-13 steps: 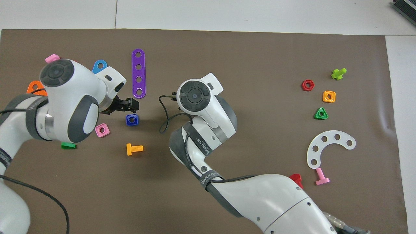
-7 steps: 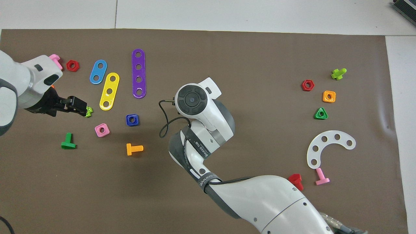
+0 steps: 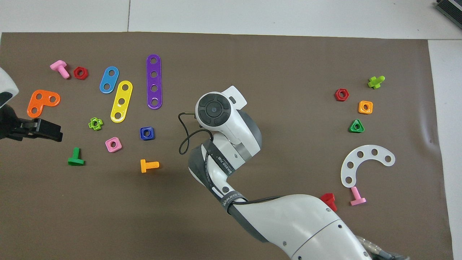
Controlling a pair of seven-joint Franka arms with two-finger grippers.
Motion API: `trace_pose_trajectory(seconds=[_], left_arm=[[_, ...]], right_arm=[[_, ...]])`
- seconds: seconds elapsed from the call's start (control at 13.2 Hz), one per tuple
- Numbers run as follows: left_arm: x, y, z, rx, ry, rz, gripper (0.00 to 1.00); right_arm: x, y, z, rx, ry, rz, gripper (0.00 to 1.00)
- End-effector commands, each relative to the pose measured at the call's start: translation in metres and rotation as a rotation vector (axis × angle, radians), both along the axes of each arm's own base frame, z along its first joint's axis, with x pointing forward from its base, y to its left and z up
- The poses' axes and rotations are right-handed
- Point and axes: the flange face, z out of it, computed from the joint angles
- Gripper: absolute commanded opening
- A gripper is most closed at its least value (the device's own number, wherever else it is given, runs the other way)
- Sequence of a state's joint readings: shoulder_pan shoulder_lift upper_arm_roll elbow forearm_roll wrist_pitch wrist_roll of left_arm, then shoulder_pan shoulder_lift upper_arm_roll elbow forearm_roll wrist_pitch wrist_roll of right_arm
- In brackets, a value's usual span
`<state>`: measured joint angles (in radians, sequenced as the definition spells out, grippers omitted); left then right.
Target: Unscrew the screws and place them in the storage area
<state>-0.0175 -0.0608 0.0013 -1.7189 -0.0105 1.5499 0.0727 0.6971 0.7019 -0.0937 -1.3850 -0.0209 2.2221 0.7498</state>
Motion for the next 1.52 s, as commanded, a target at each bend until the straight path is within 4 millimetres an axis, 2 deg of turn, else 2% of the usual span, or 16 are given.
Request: trace_pose_trajectory(seconds=[0.0, 0.15, 0.23, 0.3, 0.38, 0.45, 0.53, 0.61, 0.68, 0.83, 0.91, 1.06, 1.29, 1.44], left_arm=[[-0.007, 0.001, 0.020, 0.023, 0.031, -0.012, 1.00], [-0.011, -0.002, 0.030, 0.023, 0.005, -0.016, 1.00], [-0.010, -0.003, 0.032, 0.022, -0.006, -0.021, 1.00], [-0.009, -0.003, 0.043, 0.021, -0.030, -0.022, 1.00], [-0.005, -0.003, 0.050, 0.020, -0.046, -0.025, 1.00], [-0.002, -0.002, 0.059, 0.019, -0.065, -0.025, 1.00], [0.003, -0.002, 0.057, 0.018, -0.064, -0.023, 1.00], [0.005, -0.002, 0.059, 0.012, -0.069, -0.024, 1.00], [0.004, -0.003, 0.061, 0.011, -0.070, -0.025, 1.00], [0.006, -0.005, 0.064, 0.008, -0.078, -0.028, 1.00], [0.011, -0.007, 0.069, 0.006, -0.084, -0.031, 1.00], [0.021, -0.010, 0.079, 0.002, -0.104, -0.036, 1.00], [0.023, -0.010, 0.083, -0.004, -0.119, -0.035, 1.00], [0.020, -0.007, 0.076, -0.002, -0.108, -0.029, 1.00]], right_arm=[[0.011, -0.021, 0.024, -0.019, 0.002, 0.045, 0.00], [0.028, -0.072, 0.056, -0.019, -0.012, 0.053, 0.00], [0.034, -0.109, 0.075, -0.021, -0.016, 0.072, 0.00], [0.035, -0.151, 0.090, -0.029, -0.013, 0.092, 0.00], [0.030, -0.189, 0.098, -0.037, 0.001, 0.116, 0.00], [0.022, -0.230, 0.099, -0.046, 0.022, 0.127, 0.00], [0.016, -0.268, 0.100, -0.053, 0.040, 0.150, 0.00], [0.010, -0.305, 0.095, -0.054, 0.059, 0.167, 0.00], [0.006, -0.338, 0.083, -0.052, 0.070, 0.164, 0.00], [-0.009, -0.382, 0.056, -0.055, 0.032, 0.177, 0.00], [-0.016, -0.397, 0.042, -0.056, 0.043, 0.183, 0.00], [-0.023, -0.410, 0.026, -0.011, 0.025, 0.141, 0.00], [-0.023, -0.407, 0.013, 0.011, 0.003, 0.122, 0.00], [-0.029, -0.404, 0.005, 0.011, 0.004, 0.129, 0.00]])
